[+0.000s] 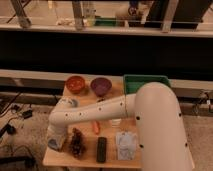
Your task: Wipe red bowl with sponge
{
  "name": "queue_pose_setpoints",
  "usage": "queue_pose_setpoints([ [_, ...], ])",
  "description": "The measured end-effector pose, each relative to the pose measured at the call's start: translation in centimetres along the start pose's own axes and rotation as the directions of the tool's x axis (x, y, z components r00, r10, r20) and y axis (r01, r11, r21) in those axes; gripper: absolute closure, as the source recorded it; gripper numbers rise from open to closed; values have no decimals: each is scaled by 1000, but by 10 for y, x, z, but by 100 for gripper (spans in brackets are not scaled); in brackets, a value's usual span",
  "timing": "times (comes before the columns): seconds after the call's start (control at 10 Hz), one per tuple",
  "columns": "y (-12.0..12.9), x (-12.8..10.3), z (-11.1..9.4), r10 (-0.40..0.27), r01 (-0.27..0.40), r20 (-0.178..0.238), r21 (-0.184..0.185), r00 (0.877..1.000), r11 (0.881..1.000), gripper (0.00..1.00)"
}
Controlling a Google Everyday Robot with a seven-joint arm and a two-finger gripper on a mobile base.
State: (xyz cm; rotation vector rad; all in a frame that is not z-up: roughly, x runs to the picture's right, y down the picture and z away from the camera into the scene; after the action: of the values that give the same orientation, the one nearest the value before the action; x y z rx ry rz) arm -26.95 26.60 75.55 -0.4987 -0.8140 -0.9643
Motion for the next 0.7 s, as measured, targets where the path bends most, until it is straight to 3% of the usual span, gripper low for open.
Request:
queue_pose_setpoints([
  [0.4, 12, 0, -62, 40, -42, 18, 62, 999, 997, 91],
  [0.7, 13, -6, -105, 64, -64, 6, 111, 998, 992, 91],
])
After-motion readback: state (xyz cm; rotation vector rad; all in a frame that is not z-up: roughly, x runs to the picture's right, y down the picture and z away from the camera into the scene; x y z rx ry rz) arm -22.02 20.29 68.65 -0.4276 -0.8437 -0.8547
